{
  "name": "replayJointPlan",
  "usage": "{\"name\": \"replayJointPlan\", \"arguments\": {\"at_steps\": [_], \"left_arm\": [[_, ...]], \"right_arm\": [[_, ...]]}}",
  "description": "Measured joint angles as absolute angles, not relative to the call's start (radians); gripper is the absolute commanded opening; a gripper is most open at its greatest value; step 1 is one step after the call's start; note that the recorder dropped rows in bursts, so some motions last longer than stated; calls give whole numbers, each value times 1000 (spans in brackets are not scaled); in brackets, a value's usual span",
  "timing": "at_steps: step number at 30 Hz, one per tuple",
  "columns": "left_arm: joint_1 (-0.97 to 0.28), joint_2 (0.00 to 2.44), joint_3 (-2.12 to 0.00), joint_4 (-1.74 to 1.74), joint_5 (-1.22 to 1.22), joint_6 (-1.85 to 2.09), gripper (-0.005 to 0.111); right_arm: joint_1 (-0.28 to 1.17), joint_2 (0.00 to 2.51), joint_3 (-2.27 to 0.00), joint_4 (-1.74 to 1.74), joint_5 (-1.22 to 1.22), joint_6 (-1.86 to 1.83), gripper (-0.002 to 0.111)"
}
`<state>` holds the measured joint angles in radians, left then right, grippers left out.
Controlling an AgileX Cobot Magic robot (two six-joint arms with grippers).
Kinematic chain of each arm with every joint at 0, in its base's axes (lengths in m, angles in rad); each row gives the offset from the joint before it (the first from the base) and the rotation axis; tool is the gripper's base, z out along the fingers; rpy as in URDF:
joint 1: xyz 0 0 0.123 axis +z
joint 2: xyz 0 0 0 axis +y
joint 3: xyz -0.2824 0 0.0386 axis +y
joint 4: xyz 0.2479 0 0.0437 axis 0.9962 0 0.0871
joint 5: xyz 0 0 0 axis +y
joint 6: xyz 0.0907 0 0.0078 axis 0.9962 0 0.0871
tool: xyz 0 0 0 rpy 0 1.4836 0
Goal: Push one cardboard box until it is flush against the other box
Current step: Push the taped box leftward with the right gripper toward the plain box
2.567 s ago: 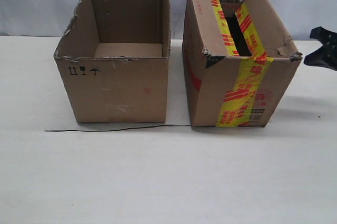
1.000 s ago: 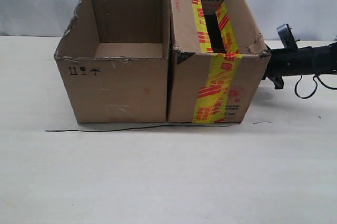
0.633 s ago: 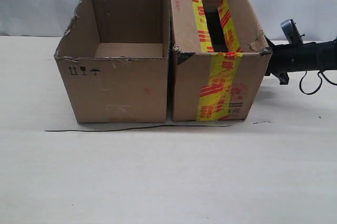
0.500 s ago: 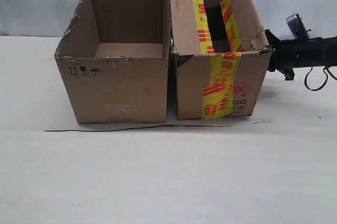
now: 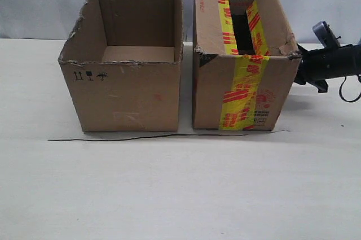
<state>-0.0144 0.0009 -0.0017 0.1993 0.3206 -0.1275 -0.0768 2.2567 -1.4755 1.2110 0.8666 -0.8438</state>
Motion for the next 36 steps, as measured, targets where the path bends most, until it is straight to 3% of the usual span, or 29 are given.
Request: {"name": "replayJointPlan", "arguments": {"at_steps": [10,25,36], "left_arm": [[-14,1,-2,199,321,-127,0],[-14,1,-2,199,321,-130,0],[-14,1,-2,199,321,-128,0]], "right_arm": [[-117,2221,-1471,1213,775,-867,0],[-158,2321,-1472,1566,1125,-1029,0],[-100,2377,-1472,1629,1181,-1066,0]]}}
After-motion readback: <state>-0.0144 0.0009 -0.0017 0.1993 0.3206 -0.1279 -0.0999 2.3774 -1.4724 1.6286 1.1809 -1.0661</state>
